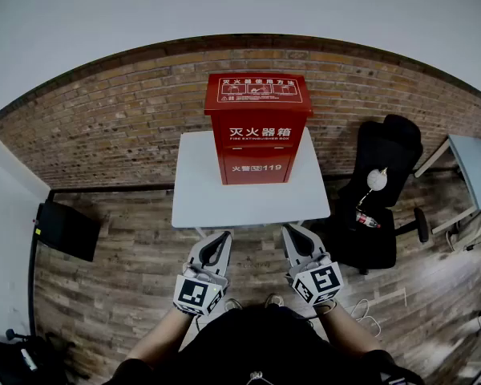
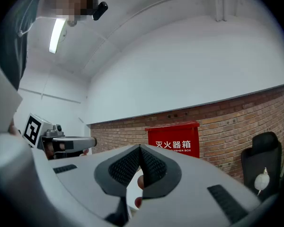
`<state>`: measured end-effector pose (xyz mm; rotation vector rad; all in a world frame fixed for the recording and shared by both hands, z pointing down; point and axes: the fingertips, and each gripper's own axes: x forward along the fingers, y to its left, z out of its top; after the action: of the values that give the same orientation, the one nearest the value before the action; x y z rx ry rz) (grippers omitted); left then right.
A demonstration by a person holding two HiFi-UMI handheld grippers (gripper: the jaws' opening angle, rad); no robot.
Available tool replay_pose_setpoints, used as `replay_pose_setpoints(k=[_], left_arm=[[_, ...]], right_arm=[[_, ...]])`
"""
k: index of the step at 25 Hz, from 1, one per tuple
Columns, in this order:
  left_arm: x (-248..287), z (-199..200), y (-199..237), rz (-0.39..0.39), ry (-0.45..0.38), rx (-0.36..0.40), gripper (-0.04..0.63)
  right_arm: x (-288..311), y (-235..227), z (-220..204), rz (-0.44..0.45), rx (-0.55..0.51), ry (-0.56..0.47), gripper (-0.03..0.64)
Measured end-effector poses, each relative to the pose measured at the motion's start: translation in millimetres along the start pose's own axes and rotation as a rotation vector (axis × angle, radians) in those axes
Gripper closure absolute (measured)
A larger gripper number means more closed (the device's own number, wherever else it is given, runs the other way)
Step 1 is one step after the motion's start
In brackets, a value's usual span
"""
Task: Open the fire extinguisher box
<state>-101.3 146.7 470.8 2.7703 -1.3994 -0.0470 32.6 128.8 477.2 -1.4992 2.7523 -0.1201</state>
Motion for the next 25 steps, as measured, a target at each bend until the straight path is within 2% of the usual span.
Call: replay_pose_setpoints(k=[13,18,25], left_arm=[[-1.7,-2.1,35.3,-0.066,-0.001,-0.032,0.543],[14.5,-8.7,47.0,-0.072,-0.002,-0.035,0.543],[65.0,-12.2,81.8,-0.023,0.006,-0.031,0.543]], right_arm=[[10.8,4.5,-5.7,-0.090,-0.022,0.006,0.597],[18.8,-22.2,-6.6,-0.130,-0.036,0.004,0.597],[67.7,-74.7,13.6,-0.067,-0.062,-0.066,0.597]])
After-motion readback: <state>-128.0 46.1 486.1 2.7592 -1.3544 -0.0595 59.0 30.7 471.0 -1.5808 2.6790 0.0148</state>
